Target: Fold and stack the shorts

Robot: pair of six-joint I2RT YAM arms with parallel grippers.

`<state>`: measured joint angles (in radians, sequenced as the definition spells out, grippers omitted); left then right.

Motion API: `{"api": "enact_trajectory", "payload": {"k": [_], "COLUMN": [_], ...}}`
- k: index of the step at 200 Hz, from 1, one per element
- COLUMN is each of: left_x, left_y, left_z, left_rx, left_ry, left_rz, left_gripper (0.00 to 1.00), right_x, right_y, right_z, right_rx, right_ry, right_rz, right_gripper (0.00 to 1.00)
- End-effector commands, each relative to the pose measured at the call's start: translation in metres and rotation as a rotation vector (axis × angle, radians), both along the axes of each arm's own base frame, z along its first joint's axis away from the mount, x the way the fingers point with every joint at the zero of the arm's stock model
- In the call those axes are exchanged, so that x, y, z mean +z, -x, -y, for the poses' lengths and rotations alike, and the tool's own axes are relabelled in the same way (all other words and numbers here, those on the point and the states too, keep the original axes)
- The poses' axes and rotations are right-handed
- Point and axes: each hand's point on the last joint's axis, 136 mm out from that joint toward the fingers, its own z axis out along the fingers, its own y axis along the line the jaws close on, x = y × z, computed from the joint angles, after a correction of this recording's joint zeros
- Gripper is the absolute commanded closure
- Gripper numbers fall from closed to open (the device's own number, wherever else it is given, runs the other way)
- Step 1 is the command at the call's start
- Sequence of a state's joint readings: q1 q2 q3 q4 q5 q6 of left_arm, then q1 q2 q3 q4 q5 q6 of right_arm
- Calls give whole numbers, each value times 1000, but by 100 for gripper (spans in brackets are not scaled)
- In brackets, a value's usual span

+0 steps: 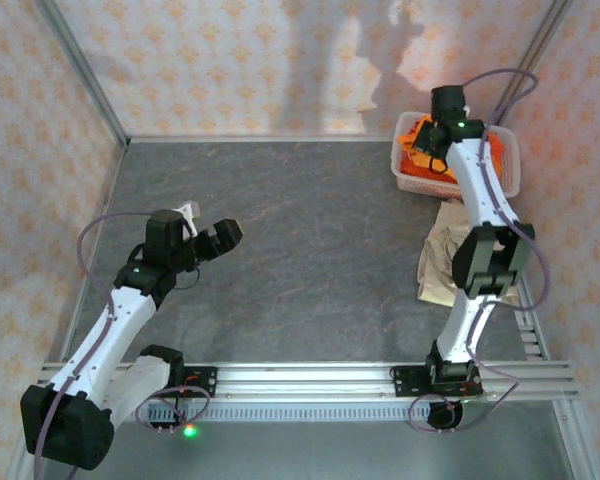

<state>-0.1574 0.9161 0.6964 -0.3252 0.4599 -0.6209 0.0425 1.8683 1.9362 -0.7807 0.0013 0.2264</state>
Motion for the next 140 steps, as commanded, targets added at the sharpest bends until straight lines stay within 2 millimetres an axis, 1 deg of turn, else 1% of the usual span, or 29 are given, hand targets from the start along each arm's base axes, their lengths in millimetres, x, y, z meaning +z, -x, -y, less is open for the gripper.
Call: {"api": "enact_trajectory", "payload": {"k": [1,17,35,52,65,74,93,103,119,130,140], "left_x": [3,4,3,2,1,0,0,-1,1,2,4], "left_y": [-1,-1,0,0,0,-1,-1,-1,0,1,1], "left_z": [0,-1,-1,-1,-1,-2,-1,-2,-2,-3,-4], "left_rx": [8,10,11,16,19,24,27,29,30,33,38], "left_ry": [-1,-1,0,2,7,10,15,15,12,8,7], "left_rz": [27,29,27,27,27,26,26,22,24,27,32], "left_gripper": [0,0,0,0,0,0,0,0,0,0,0], "right_x": [75,108,145,175,194,203,215,221,229,233,232], "right_y": [9,16,27,40,52,60,81,95,119,136,143], "right_z": [-16,-30,-54,-89,-123,-147,-207,-239,-284,-308,-322], "right_rx": [29,81,171,297,407,479,662,767,912,995,1037], "right_ry": [-94,-142,-169,-168,-171,-174,-211,-244,-265,-250,-232], "right_rz": [226,311,400,471,514,531,541,542,548,559,561], "right_gripper": [100,100,100,100,100,100,100,100,100,100,100]}}
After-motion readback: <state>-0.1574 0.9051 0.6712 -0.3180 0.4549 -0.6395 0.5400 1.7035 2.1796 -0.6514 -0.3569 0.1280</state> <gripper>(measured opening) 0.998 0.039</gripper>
